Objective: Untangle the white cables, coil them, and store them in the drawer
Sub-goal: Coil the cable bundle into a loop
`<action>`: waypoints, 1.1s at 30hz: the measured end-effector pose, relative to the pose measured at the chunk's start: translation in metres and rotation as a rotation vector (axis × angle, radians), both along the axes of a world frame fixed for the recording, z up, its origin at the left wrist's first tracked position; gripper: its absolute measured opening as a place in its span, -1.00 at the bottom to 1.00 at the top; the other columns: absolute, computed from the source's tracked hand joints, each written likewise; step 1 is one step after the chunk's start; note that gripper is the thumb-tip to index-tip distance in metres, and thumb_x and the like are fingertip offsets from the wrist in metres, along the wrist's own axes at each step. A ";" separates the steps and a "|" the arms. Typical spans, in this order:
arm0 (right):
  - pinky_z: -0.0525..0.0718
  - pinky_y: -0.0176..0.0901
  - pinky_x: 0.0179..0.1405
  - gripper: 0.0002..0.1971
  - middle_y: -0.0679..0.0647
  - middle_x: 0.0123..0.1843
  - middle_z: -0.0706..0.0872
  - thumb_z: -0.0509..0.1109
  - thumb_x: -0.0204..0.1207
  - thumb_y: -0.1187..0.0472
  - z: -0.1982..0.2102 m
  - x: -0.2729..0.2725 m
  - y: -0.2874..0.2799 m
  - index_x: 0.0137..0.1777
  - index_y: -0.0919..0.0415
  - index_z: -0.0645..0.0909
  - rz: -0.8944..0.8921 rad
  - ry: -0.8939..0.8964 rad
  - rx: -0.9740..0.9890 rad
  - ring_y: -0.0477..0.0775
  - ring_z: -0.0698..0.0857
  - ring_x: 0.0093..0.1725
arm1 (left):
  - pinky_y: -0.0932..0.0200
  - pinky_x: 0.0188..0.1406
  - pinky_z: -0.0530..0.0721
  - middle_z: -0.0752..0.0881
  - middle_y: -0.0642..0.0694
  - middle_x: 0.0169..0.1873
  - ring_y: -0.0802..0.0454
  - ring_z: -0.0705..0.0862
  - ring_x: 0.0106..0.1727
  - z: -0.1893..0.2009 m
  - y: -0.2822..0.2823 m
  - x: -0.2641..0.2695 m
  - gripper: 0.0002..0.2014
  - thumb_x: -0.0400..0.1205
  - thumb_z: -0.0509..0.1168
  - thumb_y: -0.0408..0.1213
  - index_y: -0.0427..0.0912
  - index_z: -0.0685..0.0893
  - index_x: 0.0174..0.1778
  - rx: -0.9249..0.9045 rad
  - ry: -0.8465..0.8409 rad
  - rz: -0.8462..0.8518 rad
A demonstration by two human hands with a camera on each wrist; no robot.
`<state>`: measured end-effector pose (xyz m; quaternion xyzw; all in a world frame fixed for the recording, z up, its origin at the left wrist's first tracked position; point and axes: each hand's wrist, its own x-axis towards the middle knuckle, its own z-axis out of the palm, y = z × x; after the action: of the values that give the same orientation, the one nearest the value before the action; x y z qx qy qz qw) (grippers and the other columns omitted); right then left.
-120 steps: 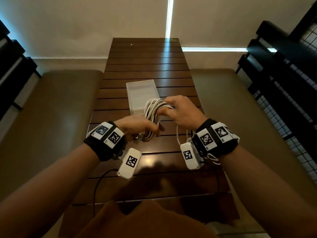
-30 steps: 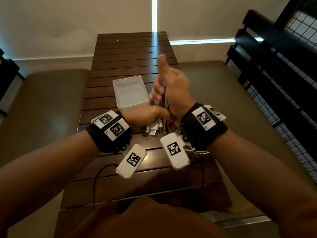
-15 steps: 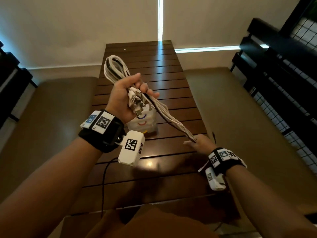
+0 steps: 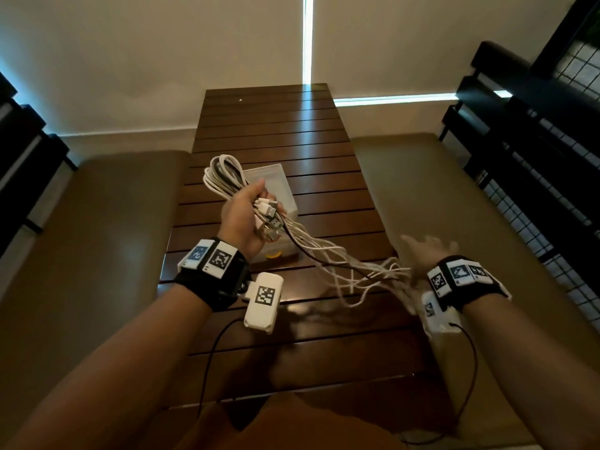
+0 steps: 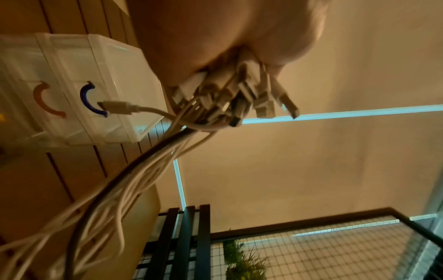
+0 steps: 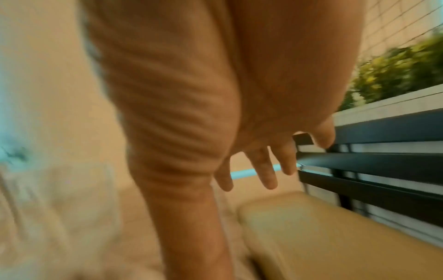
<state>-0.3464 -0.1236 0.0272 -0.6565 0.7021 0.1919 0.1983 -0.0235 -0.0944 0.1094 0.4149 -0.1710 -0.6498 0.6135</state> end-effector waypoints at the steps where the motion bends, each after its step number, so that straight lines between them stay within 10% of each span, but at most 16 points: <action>1: 0.20 0.38 0.56 0.00 0.24 0.64 0.22 0.61 0.34 0.09 0.015 0.019 0.002 0.66 -0.19 0.04 0.039 -0.090 -0.038 0.33 0.24 0.61 | 0.08 -0.29 0.64 0.45 -0.04 -0.59 0.00 0.57 -0.51 -0.001 0.002 -0.005 -0.64 0.70 0.19 -0.24 -0.12 0.44 -0.46 0.003 0.009 -0.025; 5: 0.32 -0.26 0.48 0.17 -0.09 0.63 0.25 0.73 0.19 0.15 0.064 0.112 0.028 0.69 -0.09 0.03 0.226 -0.818 -0.051 -0.08 0.31 0.56 | 0.08 -0.20 0.61 0.44 -0.03 -0.59 0.03 0.54 -0.48 -0.003 0.009 -0.023 -0.60 0.71 0.16 -0.20 -0.13 0.42 -0.49 0.060 0.107 -0.114; 8: 0.59 -0.17 0.34 -0.31 -0.12 0.31 0.66 0.62 0.35 0.20 0.059 0.163 0.038 0.48 0.01 0.44 0.198 -1.114 -0.229 -0.14 0.63 0.26 | 0.08 -0.15 0.63 0.49 -0.04 -0.57 0.02 0.66 -0.44 0.003 0.009 -0.027 -0.61 0.72 0.16 -0.18 -0.14 0.43 -0.47 0.051 0.138 -0.098; 10: 0.71 0.12 0.08 -0.73 0.04 0.03 0.78 0.48 0.50 0.13 0.041 0.175 0.039 0.19 0.09 0.63 0.179 -1.057 -0.361 0.03 0.73 -0.03 | 0.07 -0.13 0.68 0.49 -0.03 -0.58 -0.01 0.71 -0.39 0.006 0.009 -0.022 -0.63 0.73 0.15 -0.17 -0.14 0.43 -0.43 0.045 0.127 -0.050; 13: 0.69 0.18 -0.01 -0.78 0.11 -0.04 0.78 0.35 0.59 0.01 0.019 0.173 0.046 0.05 0.14 0.66 0.214 -0.907 -0.261 0.13 0.73 -0.07 | 0.09 -0.29 0.68 0.51 -0.03 -0.59 0.02 0.60 -0.49 0.001 0.003 -0.002 -0.65 0.72 0.17 -0.13 -0.12 0.44 -0.40 0.068 0.070 0.069; 20: 0.38 -0.20 -0.40 -0.82 -0.19 -0.39 0.51 0.33 0.62 -0.05 0.073 0.149 0.053 -0.10 0.01 0.61 0.541 -0.683 -0.360 -0.11 0.51 -0.39 | 0.13 -0.55 0.65 0.55 -0.12 -0.52 -0.01 0.60 -0.62 -0.014 0.004 0.017 -0.78 0.67 0.28 -0.23 -0.20 0.51 -0.27 0.246 -0.223 0.092; 26: 0.43 -0.51 -0.45 -0.73 -0.17 -0.40 0.58 0.41 0.57 -0.02 0.116 0.145 0.043 -0.34 -0.16 0.48 0.648 -0.614 -0.119 -0.34 0.56 -0.43 | -0.01 -0.27 0.73 0.66 -0.09 -0.55 -0.01 0.65 -0.54 -0.007 0.007 0.006 -0.83 0.66 0.34 -0.23 -0.28 0.63 -0.10 0.228 -0.449 -0.103; 30: 0.59 -0.22 -0.11 -0.83 -0.15 -0.06 0.71 0.47 0.52 -0.03 0.116 0.141 0.043 0.04 -0.07 0.58 0.568 -0.528 -0.090 -0.21 0.65 -0.15 | -0.04 -0.13 0.70 0.53 -0.06 -0.60 0.03 0.57 -0.52 -0.001 0.002 0.016 -0.66 0.74 0.15 -0.13 -0.15 0.47 -0.35 0.218 -0.016 -0.110; 33: 0.61 -0.03 0.27 -0.29 -0.06 0.34 0.65 0.54 0.41 -0.12 0.103 0.162 0.054 0.52 -0.02 0.36 0.402 -0.707 -0.191 -0.02 0.64 0.26 | 0.03 -0.19 0.72 0.56 -0.10 -0.54 0.02 0.60 -0.43 0.003 0.003 0.013 -0.63 0.76 0.10 -0.10 -0.16 0.46 -0.35 0.195 0.189 -0.072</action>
<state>-0.1846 -0.0698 0.1298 -0.8213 0.4635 -0.0765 0.3238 -0.0105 -0.0915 0.1127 0.4029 -0.0632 -0.7212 0.5600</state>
